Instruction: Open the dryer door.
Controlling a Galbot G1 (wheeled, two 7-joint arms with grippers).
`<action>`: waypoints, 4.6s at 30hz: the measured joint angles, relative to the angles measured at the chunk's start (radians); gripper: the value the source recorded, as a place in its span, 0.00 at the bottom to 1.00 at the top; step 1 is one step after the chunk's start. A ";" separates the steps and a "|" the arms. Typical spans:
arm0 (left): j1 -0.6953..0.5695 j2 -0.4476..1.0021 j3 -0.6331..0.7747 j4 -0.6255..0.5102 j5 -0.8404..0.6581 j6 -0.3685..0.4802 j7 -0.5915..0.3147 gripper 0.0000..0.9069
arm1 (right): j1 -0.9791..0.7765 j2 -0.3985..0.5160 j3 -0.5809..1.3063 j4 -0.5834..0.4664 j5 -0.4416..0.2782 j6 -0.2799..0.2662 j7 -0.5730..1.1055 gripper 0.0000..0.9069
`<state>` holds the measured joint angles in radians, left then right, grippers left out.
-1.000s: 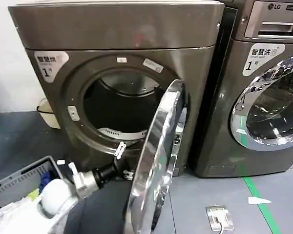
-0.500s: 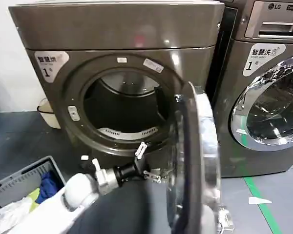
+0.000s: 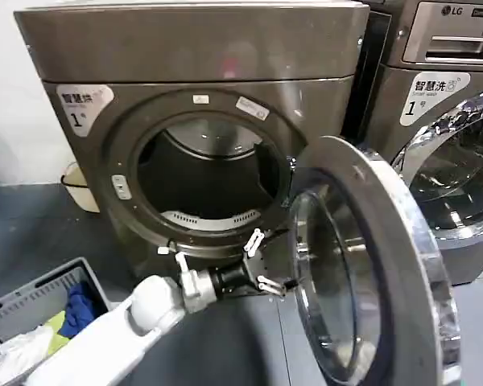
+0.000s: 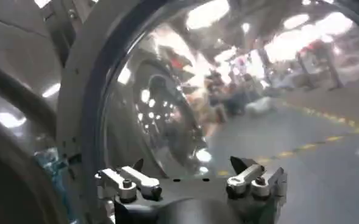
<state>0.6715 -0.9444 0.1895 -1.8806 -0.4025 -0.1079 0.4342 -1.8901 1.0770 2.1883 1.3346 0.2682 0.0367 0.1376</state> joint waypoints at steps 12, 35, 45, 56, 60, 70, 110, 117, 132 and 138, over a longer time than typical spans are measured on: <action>-0.062 -0.082 0.062 0.064 0.021 0.009 -0.016 1.00 | -0.033 -0.035 0.087 -0.084 -0.020 -0.018 -0.009 1.00; -0.177 -0.232 0.142 0.204 0.040 0.018 -0.021 1.00 | -0.052 -0.039 0.118 -0.086 -0.020 -0.024 -0.022 1.00; -0.183 -0.262 0.144 0.224 0.042 0.020 -0.021 1.00 | -0.041 -0.032 0.109 -0.074 -0.020 -0.026 -0.028 1.00; -0.145 -0.215 0.129 0.166 0.021 0.043 -0.013 1.00 | -0.029 -0.030 0.096 -0.056 -0.017 -0.037 -0.044 1.00; -0.101 -0.156 0.102 0.097 0.008 0.058 -0.017 1.00 | -0.014 -0.030 0.087 -0.052 -0.018 -0.041 -0.045 1.00; 0.113 0.035 -0.085 -0.138 -0.046 0.234 -0.176 1.00 | -0.002 -0.035 0.084 -0.068 -0.020 -0.036 -0.046 1.00; 0.405 0.293 -0.789 -0.098 -1.200 0.845 -1.418 1.00 | 0.072 -0.016 -0.013 0.024 -0.018 -0.042 -0.085 1.00; 0.170 0.332 -0.719 0.134 -1.555 0.844 -1.542 1.00 | 0.081 -0.003 -0.025 0.057 -0.014 -0.039 -0.091 1.00; 0.071 0.339 -0.693 0.436 -1.737 0.844 -1.616 1.00 | 0.101 -0.002 -0.048 0.065 -0.014 -0.032 -0.091 1.00; 0.063 0.324 -0.698 0.520 -1.709 0.844 -1.613 1.00 | 0.105 -0.001 -0.054 0.064 -0.015 -0.031 -0.092 1.00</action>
<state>0.7348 -0.6206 -0.5084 -1.3605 -2.1112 0.7362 -1.1784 -1.7847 1.0763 2.1347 1.3988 0.2531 0.0056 0.0457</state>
